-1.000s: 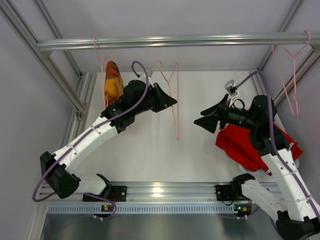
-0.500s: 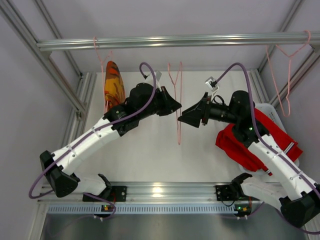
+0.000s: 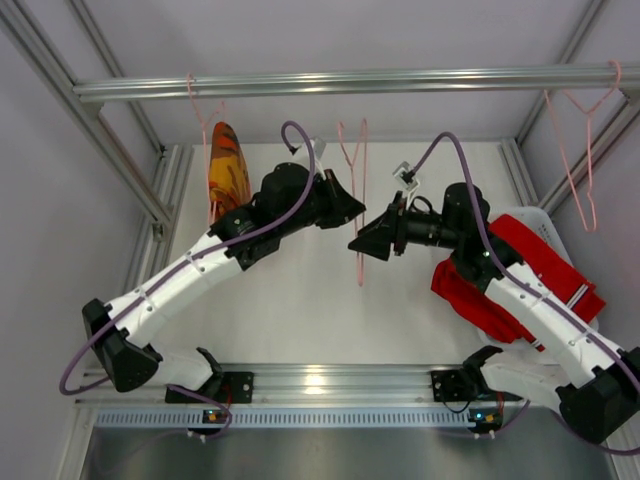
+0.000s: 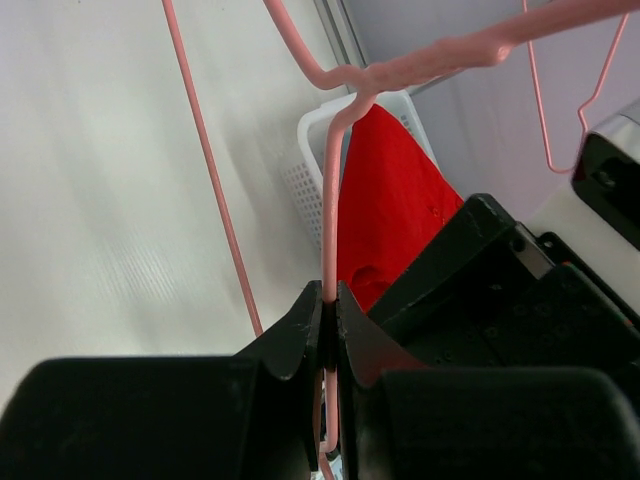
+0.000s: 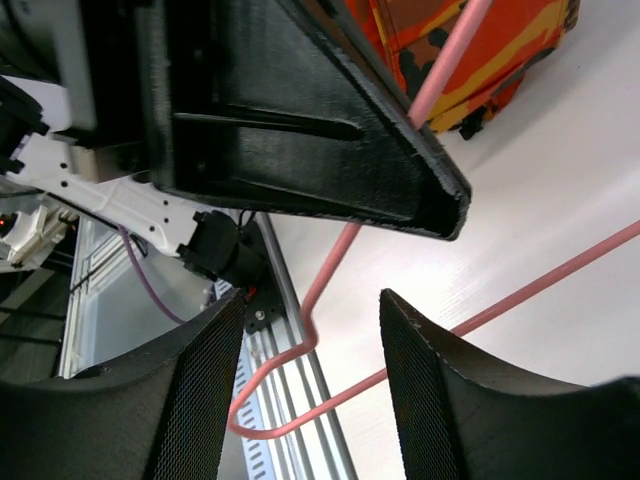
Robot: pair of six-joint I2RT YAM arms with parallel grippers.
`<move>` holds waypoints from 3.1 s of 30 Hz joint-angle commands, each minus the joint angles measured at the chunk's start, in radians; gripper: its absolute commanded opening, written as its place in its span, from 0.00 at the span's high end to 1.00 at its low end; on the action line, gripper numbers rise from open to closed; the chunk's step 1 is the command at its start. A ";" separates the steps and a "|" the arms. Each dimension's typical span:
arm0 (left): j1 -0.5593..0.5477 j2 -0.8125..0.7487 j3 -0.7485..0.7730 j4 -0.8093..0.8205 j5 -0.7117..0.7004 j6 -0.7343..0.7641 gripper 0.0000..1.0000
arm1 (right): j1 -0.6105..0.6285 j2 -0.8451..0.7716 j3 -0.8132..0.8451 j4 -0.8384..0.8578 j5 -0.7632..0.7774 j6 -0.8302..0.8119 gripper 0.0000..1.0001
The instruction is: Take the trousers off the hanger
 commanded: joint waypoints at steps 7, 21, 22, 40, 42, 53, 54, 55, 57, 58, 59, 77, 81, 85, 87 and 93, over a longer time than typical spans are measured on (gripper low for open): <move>-0.018 0.004 0.039 0.080 -0.006 0.005 1.00 | 0.043 0.085 0.074 0.067 -0.021 -0.040 0.64; -0.012 -0.048 -0.022 0.085 -0.024 0.071 0.02 | -0.064 -0.079 0.082 -0.035 -0.058 0.080 1.00; -0.010 -0.056 -0.028 0.086 -0.024 0.086 0.01 | -0.078 -0.097 0.065 -0.045 -0.064 0.092 1.00; 0.014 -0.191 -0.042 0.257 0.146 0.328 0.01 | -0.297 -0.251 -0.045 -0.165 -0.154 0.141 1.00; 0.014 -0.200 -0.047 0.252 0.184 0.350 0.01 | -0.351 -0.265 -0.036 -0.189 -0.145 0.127 1.00; 0.077 -0.264 -0.076 0.211 0.138 0.423 0.01 | -0.509 -0.456 0.132 -0.430 0.022 -0.175 1.00; 0.079 -0.269 -0.082 0.203 0.135 0.428 0.01 | -0.509 -0.470 0.146 -0.438 0.037 -0.176 1.00; 0.082 -0.274 -0.085 0.199 0.132 0.431 0.01 | -0.509 -0.487 0.157 -0.449 0.056 -0.187 1.00; 0.091 -0.280 -0.096 0.200 0.132 0.428 0.01 | -0.509 -0.496 0.200 -0.502 0.134 -0.201 1.00; 0.091 -0.283 -0.096 0.202 0.137 0.427 0.01 | -0.509 -0.493 0.218 -0.527 0.169 -0.207 1.00; 0.094 -0.283 -0.094 0.203 0.134 0.423 0.01 | -0.509 -0.490 0.258 -0.574 0.242 -0.212 1.00; 0.112 -0.240 0.022 0.191 0.128 0.388 0.01 | -0.509 -0.280 0.386 -0.519 0.729 -0.345 1.00; 0.123 -0.252 0.005 0.182 0.106 0.397 0.01 | -0.514 -0.239 0.355 -0.449 0.795 -0.368 1.00; 0.145 -0.278 -0.018 0.179 0.106 0.368 0.01 | -0.518 -0.223 0.323 -0.391 0.797 -0.391 1.00; 0.160 -0.287 -0.028 0.172 0.089 0.356 0.01 | -0.522 -0.216 0.311 -0.365 0.794 -0.405 1.00; 0.302 -0.304 -0.030 0.117 0.137 0.241 0.01 | -0.584 -0.174 0.274 -0.332 0.754 -0.416 1.00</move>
